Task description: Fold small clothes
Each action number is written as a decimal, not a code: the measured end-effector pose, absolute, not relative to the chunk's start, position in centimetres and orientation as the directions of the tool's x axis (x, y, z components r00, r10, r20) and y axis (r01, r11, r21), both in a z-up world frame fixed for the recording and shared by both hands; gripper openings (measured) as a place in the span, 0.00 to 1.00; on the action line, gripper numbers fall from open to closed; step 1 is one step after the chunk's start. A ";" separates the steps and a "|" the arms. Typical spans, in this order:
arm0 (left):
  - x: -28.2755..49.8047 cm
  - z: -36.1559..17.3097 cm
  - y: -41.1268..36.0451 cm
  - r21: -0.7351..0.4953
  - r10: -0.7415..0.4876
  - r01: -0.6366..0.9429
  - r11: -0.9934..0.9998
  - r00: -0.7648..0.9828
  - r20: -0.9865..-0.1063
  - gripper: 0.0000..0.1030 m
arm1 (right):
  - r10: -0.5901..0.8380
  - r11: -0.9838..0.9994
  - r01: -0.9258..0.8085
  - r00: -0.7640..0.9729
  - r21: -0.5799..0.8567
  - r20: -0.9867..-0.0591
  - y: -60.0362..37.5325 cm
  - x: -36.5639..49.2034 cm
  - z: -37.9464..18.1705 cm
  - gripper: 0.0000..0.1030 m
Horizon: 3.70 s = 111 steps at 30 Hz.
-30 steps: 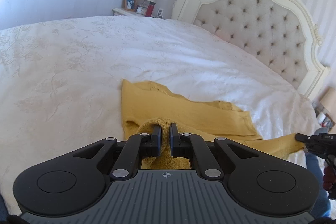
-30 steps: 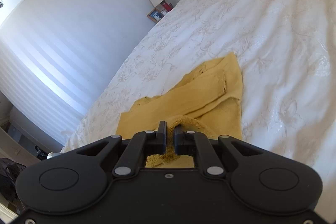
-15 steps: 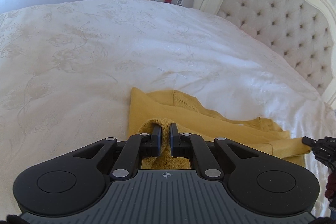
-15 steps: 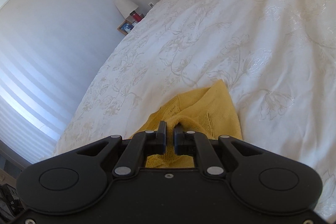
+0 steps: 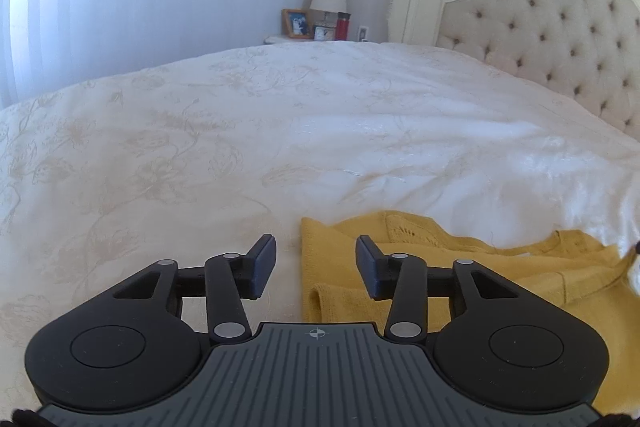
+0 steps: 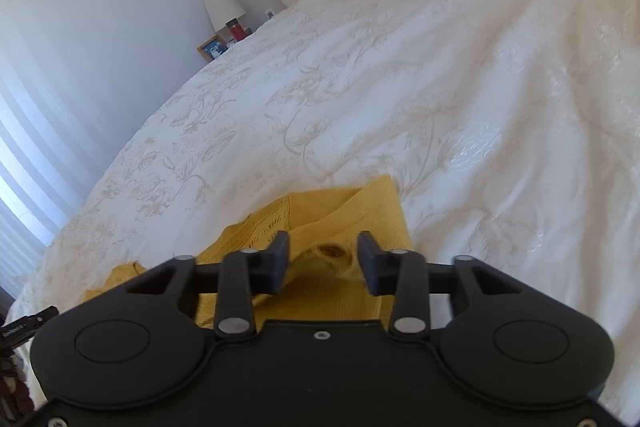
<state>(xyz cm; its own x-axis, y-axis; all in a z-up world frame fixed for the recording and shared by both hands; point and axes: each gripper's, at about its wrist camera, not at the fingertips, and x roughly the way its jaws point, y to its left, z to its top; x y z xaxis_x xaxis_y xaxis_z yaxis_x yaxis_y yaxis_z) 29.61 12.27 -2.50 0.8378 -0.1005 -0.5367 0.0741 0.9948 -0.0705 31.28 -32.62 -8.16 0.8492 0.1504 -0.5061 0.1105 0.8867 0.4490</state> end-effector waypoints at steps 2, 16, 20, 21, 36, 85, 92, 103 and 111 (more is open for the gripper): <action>28.3 -2.3 11.4 -0.039 -0.115 0.112 0.993 0.841 -0.529 0.47 | 0.136 0.899 0.101 0.861 0.426 -0.491 -32.4 30.5 -7.4 0.74; 26.6 -6.9 5.4 0.087 -0.186 0.321 0.943 0.725 -0.663 0.51 | 0.173 0.981 -0.192 0.760 0.038 -0.627 -22.2 29.4 -8.1 0.70; 29.4 -7.0 5.4 0.113 -0.167 0.320 0.941 0.727 -0.666 0.52 | 0.145 0.983 -0.184 0.723 0.014 -0.675 -21.5 31.5 -9.1 0.70; 30.3 -7.0 5.4 0.123 -0.160 0.320 0.940 0.728 -0.667 0.52 | 0.137 0.984 -0.175 0.717 0.014 -0.684 -21.5 32.1 -9.2 0.70; 37.2 -5.1 7.4 0.052 -0.100 0.184 0.982 0.725 -0.682 0.52 | 0.080 0.982 0.063 0.716 0.179 -0.694 -26.7 37.8 -9.2 0.70; 21.2 -7.8 10.9 -0.164 -0.245 0.183 0.969 0.671 -0.699 0.30 | 0.214 0.950 -0.009 0.750 0.313 -0.626 -28.7 19.0 -9.9 0.09; 21.7 -6.8 11.0 -0.068 -0.222 0.256 0.964 0.640 -0.736 0.09 | 0.094 0.984 0.034 0.729 0.174 -0.678 -29.6 19.2 -8.1 0.08; 19.1 -4.7 9.1 -0.029 -0.159 0.190 0.981 0.715 -0.681 0.53 | 0.171 0.943 0.066 0.748 0.328 -0.641 -31.0 18.5 -10.8 0.78; 20.0 -4.7 2.2 -0.081 -0.253 0.270 0.959 0.698 -0.669 0.61 | 0.126 0.939 0.112 0.767 0.324 -0.629 -31.1 17.5 -12.2 0.79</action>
<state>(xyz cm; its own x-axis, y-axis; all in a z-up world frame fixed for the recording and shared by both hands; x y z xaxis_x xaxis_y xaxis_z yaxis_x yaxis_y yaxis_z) 20.01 2.23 -4.67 0.6984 -0.2530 -0.6695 0.2703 0.9594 -0.0805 17.47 -31.07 -12.19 0.7674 0.1256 -0.6287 0.1120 0.9392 0.3245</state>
